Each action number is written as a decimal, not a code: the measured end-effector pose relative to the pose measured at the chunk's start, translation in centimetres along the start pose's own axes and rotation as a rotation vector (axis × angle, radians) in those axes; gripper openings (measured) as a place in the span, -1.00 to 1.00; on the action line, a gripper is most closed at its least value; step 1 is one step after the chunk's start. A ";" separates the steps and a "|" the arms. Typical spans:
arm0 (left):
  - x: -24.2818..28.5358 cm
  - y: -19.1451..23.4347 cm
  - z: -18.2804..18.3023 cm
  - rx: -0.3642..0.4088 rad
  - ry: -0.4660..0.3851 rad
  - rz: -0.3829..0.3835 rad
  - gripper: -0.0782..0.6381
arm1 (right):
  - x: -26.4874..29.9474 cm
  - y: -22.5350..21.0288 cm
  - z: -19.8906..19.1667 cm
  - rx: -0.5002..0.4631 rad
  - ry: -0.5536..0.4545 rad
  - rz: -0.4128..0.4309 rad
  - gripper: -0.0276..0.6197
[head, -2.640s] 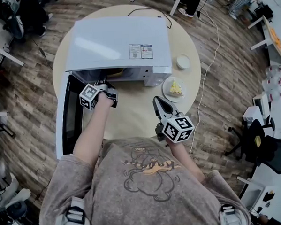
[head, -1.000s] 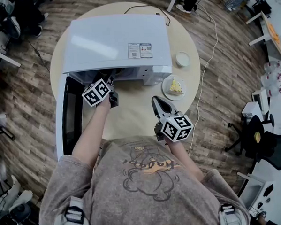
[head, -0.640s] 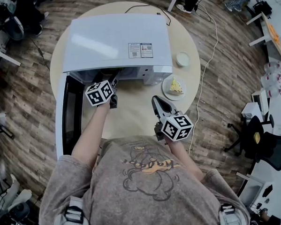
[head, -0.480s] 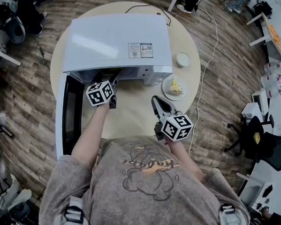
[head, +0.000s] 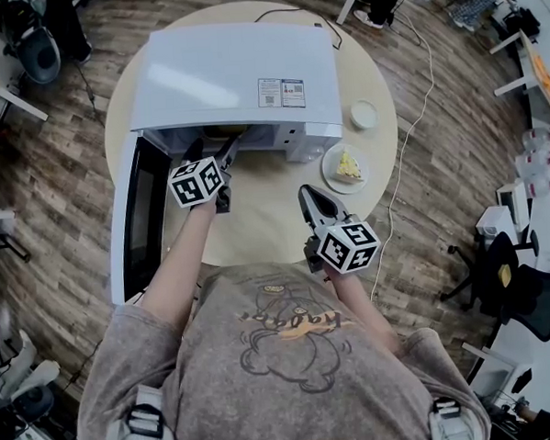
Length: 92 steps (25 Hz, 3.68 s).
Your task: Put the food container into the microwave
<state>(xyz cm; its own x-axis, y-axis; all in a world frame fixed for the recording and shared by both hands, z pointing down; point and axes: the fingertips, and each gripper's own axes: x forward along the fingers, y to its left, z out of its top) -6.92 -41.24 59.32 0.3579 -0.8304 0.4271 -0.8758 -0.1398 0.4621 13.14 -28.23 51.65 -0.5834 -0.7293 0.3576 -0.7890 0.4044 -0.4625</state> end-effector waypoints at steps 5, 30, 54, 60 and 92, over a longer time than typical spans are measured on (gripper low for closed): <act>-2.1 -0.9 0.3 0.005 -0.019 0.001 0.42 | -0.8 0.7 -0.4 -0.013 0.009 0.023 -0.91; -14.5 -6.6 -5.5 0.043 -0.037 0.030 0.42 | -7.3 3.3 -4.5 -0.057 0.046 0.155 -0.91; -26.9 -8.2 -6.4 0.123 -0.085 -0.019 0.41 | -9.1 9.5 -6.0 -0.151 0.026 0.180 -0.91; -28.0 -8.5 -7.1 0.166 -0.072 -0.073 0.41 | -9.6 10.1 -6.6 -0.162 0.021 0.150 -0.91; -31.7 -5.9 -7.0 0.194 -0.210 -0.087 -0.67 | -10.6 9.9 -6.6 -0.299 -0.097 0.059 -0.91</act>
<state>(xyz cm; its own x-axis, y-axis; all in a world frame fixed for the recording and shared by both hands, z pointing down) -10.83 -10.37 48.51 0.3775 -0.9012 0.2129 -0.8973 -0.2992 0.3246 10.23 -12.87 48.58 -0.6201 -0.7433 0.2511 -0.7844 0.5815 -0.2158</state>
